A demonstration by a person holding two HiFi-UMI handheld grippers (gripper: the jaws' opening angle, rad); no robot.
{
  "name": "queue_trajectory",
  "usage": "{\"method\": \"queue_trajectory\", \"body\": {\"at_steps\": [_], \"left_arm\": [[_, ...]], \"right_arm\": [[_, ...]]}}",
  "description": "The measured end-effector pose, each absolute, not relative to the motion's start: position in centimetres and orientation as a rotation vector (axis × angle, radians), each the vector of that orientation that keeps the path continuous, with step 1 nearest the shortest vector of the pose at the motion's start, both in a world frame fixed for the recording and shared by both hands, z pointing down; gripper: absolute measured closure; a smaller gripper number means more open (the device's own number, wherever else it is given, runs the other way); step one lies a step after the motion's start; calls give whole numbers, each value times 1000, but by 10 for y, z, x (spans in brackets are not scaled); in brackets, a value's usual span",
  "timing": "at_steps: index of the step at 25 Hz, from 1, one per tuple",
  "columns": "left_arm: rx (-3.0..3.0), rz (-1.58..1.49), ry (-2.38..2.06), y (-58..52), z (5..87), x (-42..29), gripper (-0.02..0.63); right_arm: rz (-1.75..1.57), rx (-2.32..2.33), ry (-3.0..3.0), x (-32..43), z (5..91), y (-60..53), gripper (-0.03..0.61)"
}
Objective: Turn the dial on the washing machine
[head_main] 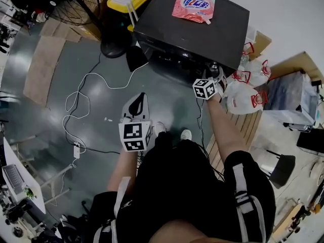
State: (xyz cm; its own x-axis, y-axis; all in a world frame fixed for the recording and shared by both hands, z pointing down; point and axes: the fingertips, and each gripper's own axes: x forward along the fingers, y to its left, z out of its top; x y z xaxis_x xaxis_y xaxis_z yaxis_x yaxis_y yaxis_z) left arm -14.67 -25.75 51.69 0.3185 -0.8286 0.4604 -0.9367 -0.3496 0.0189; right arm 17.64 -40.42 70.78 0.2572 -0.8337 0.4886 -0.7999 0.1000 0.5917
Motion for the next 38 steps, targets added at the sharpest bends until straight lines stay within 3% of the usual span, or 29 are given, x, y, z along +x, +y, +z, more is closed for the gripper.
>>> {"method": "queue_trajectory", "body": {"at_steps": [8,16,27,29,33,38], "left_arm": [[2302,542,-1590,-263,520,-150,618],[2308,541,-1597,-260,516,-143,618],[2347,498,-1590,-259,506,-127,618],[2365,476,-1578,-263,502,-119,618],[2416,430,-1542,-271,492,-101,618],[2494,379,-1476,-281,479,-73,618]], "right_arm": [[-58,1716,-1461,181,709,-405,328],[301,1993,-1609,193,702,-402,328],[401,2125,-1853,179,654,-383,330],[395,2138,-1920,172,629,-374,362],[306,2192,-1998,167,564,-349,546],[163,2184,-2155,159,494,-315,569]]}}
